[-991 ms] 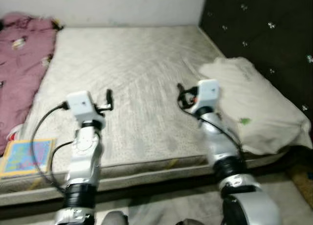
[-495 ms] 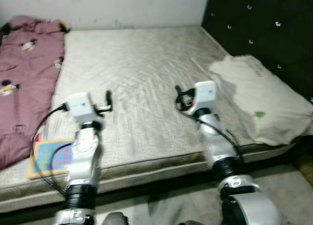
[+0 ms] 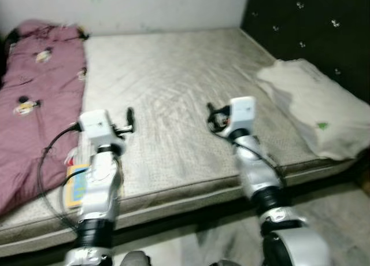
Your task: Clean up the room
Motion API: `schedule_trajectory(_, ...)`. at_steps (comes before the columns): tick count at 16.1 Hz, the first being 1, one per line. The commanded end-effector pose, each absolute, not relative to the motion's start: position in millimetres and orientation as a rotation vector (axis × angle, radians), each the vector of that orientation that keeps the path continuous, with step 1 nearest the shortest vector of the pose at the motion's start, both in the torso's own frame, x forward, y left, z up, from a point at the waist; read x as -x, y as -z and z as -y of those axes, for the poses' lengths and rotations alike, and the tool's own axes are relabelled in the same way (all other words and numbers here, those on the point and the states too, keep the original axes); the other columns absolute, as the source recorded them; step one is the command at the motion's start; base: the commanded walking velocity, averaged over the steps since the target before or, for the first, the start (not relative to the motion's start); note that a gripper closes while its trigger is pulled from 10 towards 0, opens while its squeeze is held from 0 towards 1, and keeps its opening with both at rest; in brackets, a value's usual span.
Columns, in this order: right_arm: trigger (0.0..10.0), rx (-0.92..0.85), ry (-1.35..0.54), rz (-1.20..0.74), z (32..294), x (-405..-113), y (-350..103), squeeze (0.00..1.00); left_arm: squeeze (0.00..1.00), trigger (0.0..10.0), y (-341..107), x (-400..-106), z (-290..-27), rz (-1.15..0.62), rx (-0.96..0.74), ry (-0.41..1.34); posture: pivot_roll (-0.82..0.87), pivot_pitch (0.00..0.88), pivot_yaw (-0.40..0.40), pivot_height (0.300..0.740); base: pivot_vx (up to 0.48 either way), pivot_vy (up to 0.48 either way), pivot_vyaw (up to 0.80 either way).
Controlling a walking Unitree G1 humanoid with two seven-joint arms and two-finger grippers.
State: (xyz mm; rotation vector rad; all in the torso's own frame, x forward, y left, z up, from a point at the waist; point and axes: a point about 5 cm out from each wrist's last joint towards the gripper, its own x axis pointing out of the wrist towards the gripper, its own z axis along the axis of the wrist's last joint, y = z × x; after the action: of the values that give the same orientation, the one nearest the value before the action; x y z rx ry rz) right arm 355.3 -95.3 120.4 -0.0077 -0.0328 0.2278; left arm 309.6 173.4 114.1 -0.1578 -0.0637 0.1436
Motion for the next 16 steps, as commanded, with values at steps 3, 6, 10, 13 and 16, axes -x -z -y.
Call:
schedule_trajectory(3, 10.0, 0.055, -0.264, 0.056, 96.2, -355.0, -123.7, 0.00, 0.00, 10.0, -120.1, -311.3, -168.5, 0.094, 0.154, -0.126, 0.08, 0.000, -0.022, 0.740, 0.000, 0.160, 0.46)
schedule_trajectory(6, 10.0, 0.047, -0.255, 0.041, 97.5, -355.6, -121.9, 0.00, 0.00, 10.0, -121.0, -311.0, -167.3, 0.102, 0.157, -0.105, 0.08, 0.000, -0.021, 0.740, 0.000, 0.000, 0.27)
schedule_trajectory(10, 10.0, 0.051, -0.255, 0.033, 97.5, -355.4, -120.3, 0.00, 0.00, 10.0, -123.2, -309.4, -168.5, 0.120, 0.172, -0.086, 0.08, 0.000, -0.021, 0.740, 0.060, 0.000, 0.00)
schedule_trajectory(13, 10.0, 0.051, -0.256, 0.030, 97.2, -355.9, -120.4, 0.00, 0.00, 10.0, -123.1, -309.2, -169.1, 0.120, 0.173, -0.087, 0.08, 0.000, -0.022, 0.740, 0.266, 0.000, 0.00)
schedule_trajectory(16, 10.0, 0.049, -0.253, 0.030, 96.8, -356.2, -120.5, 0.00, 0.00, 10.0, -123.3, -309.1, -169.5, 0.121, 0.174, -0.086, 0.08, 0.000, -0.021, 0.740, 0.301, 0.000, 0.00)
